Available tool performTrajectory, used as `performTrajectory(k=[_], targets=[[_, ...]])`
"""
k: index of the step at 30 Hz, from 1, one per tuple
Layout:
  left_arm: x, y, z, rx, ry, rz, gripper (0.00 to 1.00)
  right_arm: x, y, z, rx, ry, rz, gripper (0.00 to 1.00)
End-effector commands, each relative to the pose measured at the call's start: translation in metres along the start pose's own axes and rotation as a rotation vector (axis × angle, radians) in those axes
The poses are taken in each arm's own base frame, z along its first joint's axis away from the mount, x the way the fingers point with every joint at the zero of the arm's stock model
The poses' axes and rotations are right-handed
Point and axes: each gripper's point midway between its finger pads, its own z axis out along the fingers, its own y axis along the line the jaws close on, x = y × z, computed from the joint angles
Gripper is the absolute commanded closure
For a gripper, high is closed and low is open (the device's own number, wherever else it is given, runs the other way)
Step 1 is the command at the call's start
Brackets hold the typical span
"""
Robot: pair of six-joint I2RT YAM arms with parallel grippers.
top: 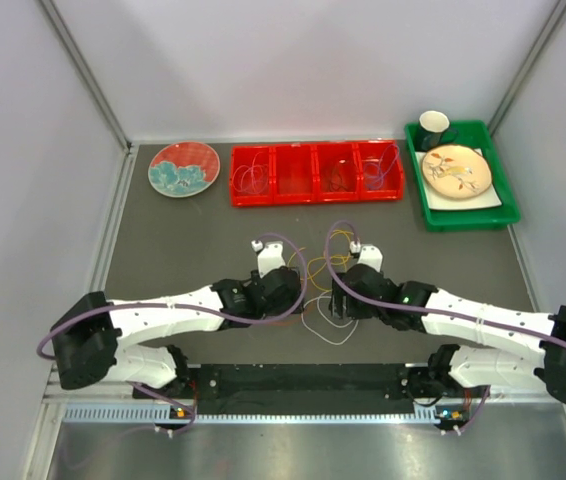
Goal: Untangle the cables
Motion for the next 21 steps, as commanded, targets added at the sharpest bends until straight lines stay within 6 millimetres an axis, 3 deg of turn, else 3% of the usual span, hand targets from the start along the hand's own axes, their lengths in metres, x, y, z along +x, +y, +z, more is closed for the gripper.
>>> performTrajectory(k=[1,6,14,17,21], targets=[[-0.003,-0.018,0.011,0.047,-0.055,-0.005,0.35,-0.005,-0.002,-0.007,0.018,-0.014,0.007,0.29],[0.001,-0.014,0.021,0.022,-0.064,0.013,0.36,0.007,-0.013,-0.006,0.056,0.03,-0.004,0.32],[0.004,0.002,0.027,-0.046,-0.076,0.026,0.39,0.021,-0.011,0.002,0.035,0.071,-0.005,0.43],[0.003,0.006,0.025,-0.052,-0.089,0.024,0.39,0.023,-0.009,0.009,0.038,0.082,-0.018,0.51],[0.004,0.014,0.024,-0.051,-0.107,0.008,0.39,0.008,0.002,0.012,0.032,0.056,-0.052,0.68]])
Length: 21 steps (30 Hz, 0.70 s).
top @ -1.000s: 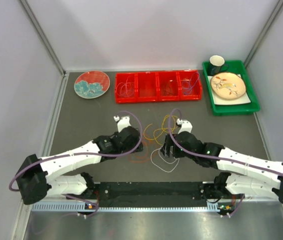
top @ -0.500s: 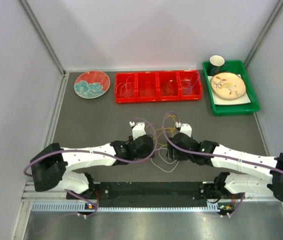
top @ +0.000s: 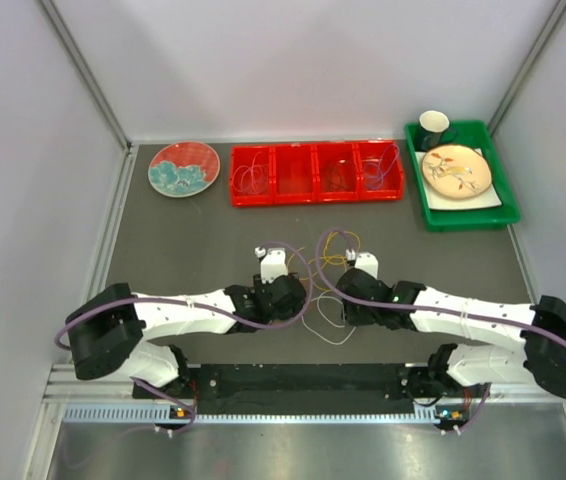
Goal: Untangle the cables
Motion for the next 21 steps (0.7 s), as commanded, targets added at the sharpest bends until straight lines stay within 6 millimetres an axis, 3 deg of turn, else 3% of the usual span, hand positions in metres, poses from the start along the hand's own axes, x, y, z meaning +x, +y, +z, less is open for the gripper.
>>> performTrajectory(k=[1,2,3,4,5,8,9,11,12,15,17,21], targets=[[-0.01,0.002,-0.004,0.02,-0.065,-0.04,0.39,-0.026,0.019,-0.002,-0.029,-0.062,-0.045,0.7],[-0.011,0.0,-0.004,0.025,-0.073,-0.044,0.39,-0.033,0.023,-0.005,-0.036,-0.075,-0.06,0.73],[-0.012,0.002,-0.003,0.02,-0.076,-0.045,0.4,-0.046,0.033,-0.014,-0.053,-0.101,-0.071,0.88],[-0.011,0.004,-0.003,0.01,-0.077,-0.042,0.4,-0.055,0.034,-0.019,-0.045,-0.119,-0.099,0.96],[-0.013,0.005,-0.003,0.002,-0.085,-0.045,0.41,-0.065,0.038,-0.026,-0.048,-0.14,-0.106,1.0],[-0.014,0.007,-0.004,-0.003,-0.092,-0.057,0.42,-0.106,0.053,-0.065,-0.062,-0.217,-0.144,1.0],[-0.013,0.01,-0.004,-0.007,-0.097,-0.061,0.41,-0.133,0.069,-0.092,-0.108,-0.277,-0.129,1.0],[-0.015,0.01,-0.006,0.003,-0.106,-0.072,0.41,-0.154,0.074,-0.13,-0.152,-0.335,-0.14,1.0],[-0.015,0.011,-0.006,0.006,-0.111,-0.075,0.41,-0.178,0.087,-0.165,-0.217,-0.407,-0.116,1.0],[-0.017,0.012,-0.008,0.014,-0.123,-0.085,0.41,-0.206,0.094,-0.229,-0.339,-0.527,-0.084,1.0],[-0.019,0.012,-0.009,0.016,-0.131,-0.09,0.41,-0.212,0.089,-0.253,-0.376,-0.582,-0.058,1.0],[-0.021,0.015,-0.012,0.014,-0.137,-0.098,0.42,-0.199,0.075,-0.238,-0.328,-0.559,-0.04,1.0]])
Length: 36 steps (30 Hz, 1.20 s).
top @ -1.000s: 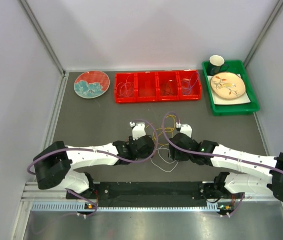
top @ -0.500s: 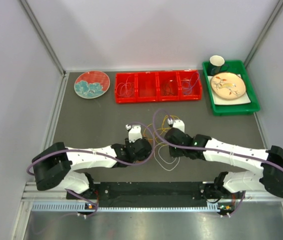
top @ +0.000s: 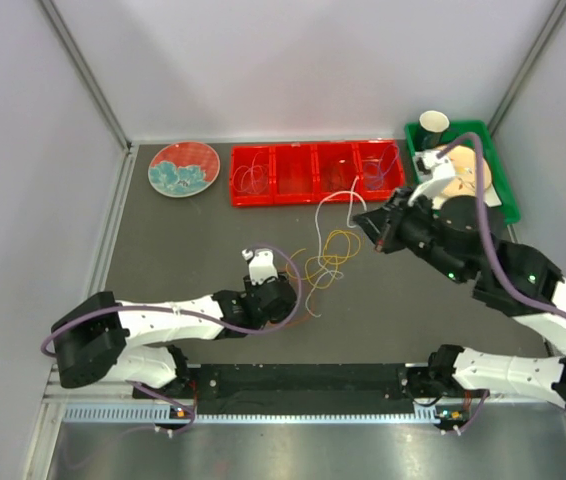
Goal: Untangle the cables
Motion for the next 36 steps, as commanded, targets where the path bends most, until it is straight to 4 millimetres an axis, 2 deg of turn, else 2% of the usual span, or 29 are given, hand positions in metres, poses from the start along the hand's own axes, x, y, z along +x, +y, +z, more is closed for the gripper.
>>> performTrajectory(k=[1,4,5,7,8,10,11,13,14,17,19,22,23,25,30,36], targets=[[-0.013,-0.004,-0.005,0.027,-0.055,-0.057,0.42,0.03,-0.026,-0.002,0.094,0.073,-0.03,1.0],[-0.016,0.0,-0.009,0.023,-0.073,-0.087,0.42,0.055,-0.039,-0.002,0.117,0.117,-0.004,1.0],[-0.017,0.003,-0.009,0.02,-0.081,-0.094,0.42,0.071,-0.047,0.0,0.138,0.149,-0.005,1.0],[-0.018,0.007,-0.01,0.016,-0.092,-0.115,0.42,0.091,-0.055,0.0,0.16,0.19,0.036,1.0],[-0.018,0.007,-0.01,0.015,-0.098,-0.12,0.42,0.113,-0.065,0.003,0.185,0.238,0.034,1.0],[-0.017,0.008,-0.009,0.014,-0.098,-0.124,0.42,0.139,-0.067,0.009,0.186,0.304,0.056,1.0],[-0.017,0.008,-0.009,0.012,-0.097,-0.122,0.42,0.158,-0.075,0.012,0.214,0.348,0.051,0.96],[-0.017,0.007,-0.008,0.006,-0.092,-0.117,0.43,0.18,-0.09,0.016,0.294,0.406,0.052,0.88],[-0.018,0.005,-0.008,0.006,-0.092,-0.119,0.43,0.188,-0.1,0.014,0.345,0.423,0.052,0.78],[-0.016,0.007,-0.007,-0.012,-0.081,-0.105,0.43,0.203,-0.129,0.003,0.489,0.422,0.085,0.54],[-0.017,0.008,-0.008,-0.01,-0.084,-0.111,0.44,0.211,-0.136,-0.001,0.524,0.425,0.116,0.48],[-0.017,0.008,-0.009,-0.009,-0.087,-0.111,0.43,0.226,-0.147,-0.007,0.563,0.436,0.154,0.23],[-0.017,0.008,-0.009,-0.008,-0.088,-0.111,0.43,0.233,-0.152,-0.008,0.575,0.443,0.157,0.1],[-0.017,0.009,-0.009,-0.009,-0.085,-0.109,0.43,0.241,-0.158,-0.006,0.582,0.464,0.178,0.01],[-0.015,0.008,-0.008,-0.005,-0.08,-0.11,0.43,0.255,-0.164,0.013,0.536,0.498,0.217,0.01],[-0.014,0.005,-0.005,-0.006,-0.077,-0.096,0.44,0.244,-0.177,0.031,0.595,0.507,0.167,0.01]])
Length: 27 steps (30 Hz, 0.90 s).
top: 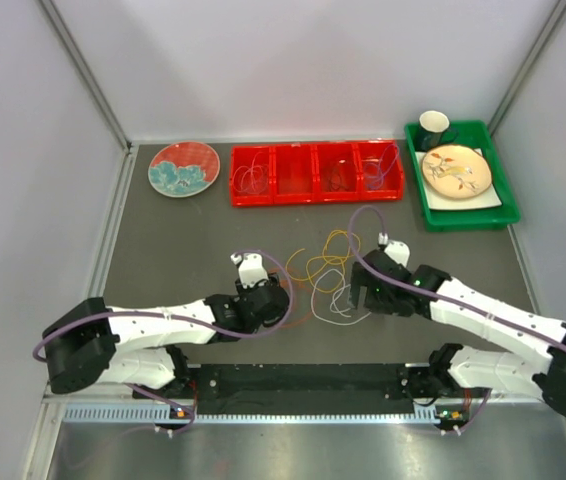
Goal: Untangle the cables
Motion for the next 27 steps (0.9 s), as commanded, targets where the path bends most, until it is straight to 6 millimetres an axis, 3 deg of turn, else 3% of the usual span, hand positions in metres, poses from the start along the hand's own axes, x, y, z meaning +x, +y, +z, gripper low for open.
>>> performTrajectory(k=[1,5,9,10,13,19,27], targets=[[-0.008,-0.012,0.002,0.013,-0.026,-0.02,0.44,-0.032,0.022,0.007,-0.041,-0.048,-0.005,0.01],[-0.009,-0.022,0.0,0.031,-0.009,0.028,0.5,-0.04,0.037,0.019,-0.143,-0.012,0.002,0.01],[-0.014,-0.028,-0.008,-0.022,-0.023,0.085,0.51,-0.051,0.056,0.012,-0.215,-0.015,-0.06,0.01],[-0.014,-0.018,-0.01,-0.074,-0.024,0.12,0.51,-0.057,0.062,0.007,-0.233,-0.03,-0.062,0.01],[-0.02,-0.014,-0.013,-0.145,-0.033,0.134,0.51,-0.067,0.067,0.001,-0.228,-0.04,-0.072,0.01],[-0.016,-0.008,-0.011,-0.149,-0.035,0.137,0.51,-0.069,0.06,0.006,-0.164,-0.035,-0.079,0.01],[-0.011,-0.012,-0.003,-0.128,-0.042,0.148,0.5,-0.043,0.033,0.048,0.01,0.08,-0.151,0.01]])
